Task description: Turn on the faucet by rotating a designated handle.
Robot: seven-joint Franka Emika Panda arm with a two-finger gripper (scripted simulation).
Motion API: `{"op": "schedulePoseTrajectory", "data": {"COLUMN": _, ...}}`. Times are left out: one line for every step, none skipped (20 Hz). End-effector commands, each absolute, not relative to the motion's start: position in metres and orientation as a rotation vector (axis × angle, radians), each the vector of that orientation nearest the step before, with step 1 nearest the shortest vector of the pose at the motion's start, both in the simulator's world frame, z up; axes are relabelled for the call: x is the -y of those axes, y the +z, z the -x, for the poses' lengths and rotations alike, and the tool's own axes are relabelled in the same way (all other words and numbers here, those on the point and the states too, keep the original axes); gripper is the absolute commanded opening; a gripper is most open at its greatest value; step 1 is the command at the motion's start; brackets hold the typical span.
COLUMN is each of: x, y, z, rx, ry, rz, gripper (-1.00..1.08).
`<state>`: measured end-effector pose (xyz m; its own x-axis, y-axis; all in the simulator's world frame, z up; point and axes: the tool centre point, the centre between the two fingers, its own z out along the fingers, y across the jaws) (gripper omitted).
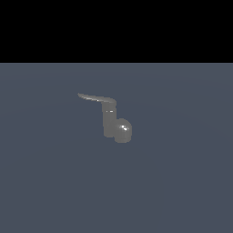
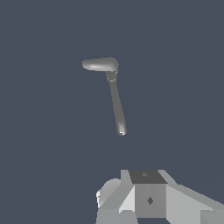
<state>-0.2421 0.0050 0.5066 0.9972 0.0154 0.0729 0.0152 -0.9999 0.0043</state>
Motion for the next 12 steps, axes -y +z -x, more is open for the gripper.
{"op": "schedulePoseTrajectory", "data": {"x": -0.005, "y": 0.507, "z": 0.242, "rx": -0.024, "ry": 0.114, "rz": -3.136, "gripper": -1.0}}
{"op": "schedulePoseTrajectory", "data": {"x": -0.005, "y": 0.507, "z": 0.242, "rx": -0.023, "ry": 0.114, "rz": -3.136, "gripper": -1.0}}
{"op": "schedulePoseTrajectory", "data": {"x": -0.005, "y": 0.506, "z": 0.242, "rx": -0.021, "ry": 0.114, "rz": -3.136, "gripper": -1.0}}
{"op": "schedulePoseTrajectory", "data": {"x": -0.006, "y": 0.506, "z": 0.242, "rx": -0.017, "ry": 0.114, "rz": -3.136, "gripper": -1.0}}
{"op": "schedulePoseTrajectory", "data": {"x": -0.007, "y": 0.505, "z": 0.241, "rx": -0.011, "ry": 0.114, "rz": -3.136, "gripper": -1.0}}
{"op": "schedulePoseTrajectory", "data": {"x": -0.008, "y": 0.504, "z": 0.241, "rx": -0.003, "ry": 0.114, "rz": -3.136, "gripper": -1.0}}
{"op": "schedulePoseTrajectory", "data": {"x": -0.009, "y": 0.502, "z": 0.24, "rx": 0.006, "ry": 0.113, "rz": -3.136, "gripper": -1.0}}
{"op": "schedulePoseTrajectory", "data": {"x": -0.01, "y": 0.501, "z": 0.239, "rx": 0.016, "ry": 0.113, "rz": -3.136, "gripper": -1.0}}
{"op": "schedulePoseTrajectory", "data": {"x": -0.012, "y": 0.499, "z": 0.238, "rx": 0.029, "ry": 0.112, "rz": -3.136, "gripper": -1.0}}
{"op": "schedulePoseTrajectory", "data": {"x": -0.014, "y": 0.497, "z": 0.237, "rx": 0.043, "ry": 0.111, "rz": -3.136, "gripper": -1.0}}
{"op": "schedulePoseTrajectory", "data": {"x": -0.016, "y": 0.494, "z": 0.236, "rx": 0.059, "ry": 0.111, "rz": -3.136, "gripper": -1.0}}
{"op": "schedulePoseTrajectory", "data": {"x": -0.018, "y": 0.492, "z": 0.235, "rx": 0.076, "ry": 0.11, "rz": -3.135, "gripper": -1.0}}
